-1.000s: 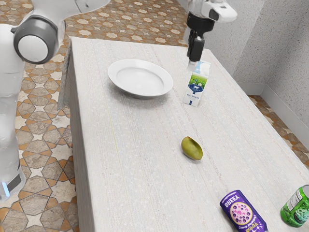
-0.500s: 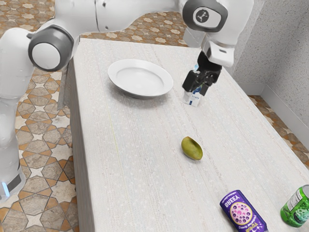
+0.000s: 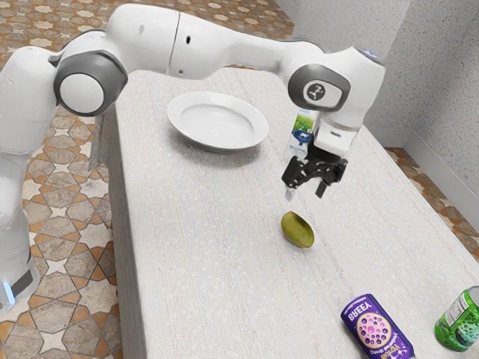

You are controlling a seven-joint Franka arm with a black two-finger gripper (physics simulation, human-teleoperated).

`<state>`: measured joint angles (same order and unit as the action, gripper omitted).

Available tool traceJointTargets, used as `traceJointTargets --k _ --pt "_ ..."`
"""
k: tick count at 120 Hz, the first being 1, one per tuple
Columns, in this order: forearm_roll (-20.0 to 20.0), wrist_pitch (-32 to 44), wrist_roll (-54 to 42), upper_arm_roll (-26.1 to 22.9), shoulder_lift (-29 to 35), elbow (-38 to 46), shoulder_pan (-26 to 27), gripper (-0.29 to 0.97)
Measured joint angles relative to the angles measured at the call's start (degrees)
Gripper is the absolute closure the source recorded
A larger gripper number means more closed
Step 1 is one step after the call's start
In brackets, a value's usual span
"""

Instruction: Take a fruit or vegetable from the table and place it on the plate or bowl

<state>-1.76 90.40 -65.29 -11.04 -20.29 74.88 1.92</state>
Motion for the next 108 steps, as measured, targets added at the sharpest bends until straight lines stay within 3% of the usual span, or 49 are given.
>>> traceJointTargets --k 43,108 --pt "-1.0 8.8 -3.2 1.6 -1.5 3.7 0.0 0.00" --pt "-1.0 13.0 -3.2 2.9 -3.4 7.4 0.0 0.00"
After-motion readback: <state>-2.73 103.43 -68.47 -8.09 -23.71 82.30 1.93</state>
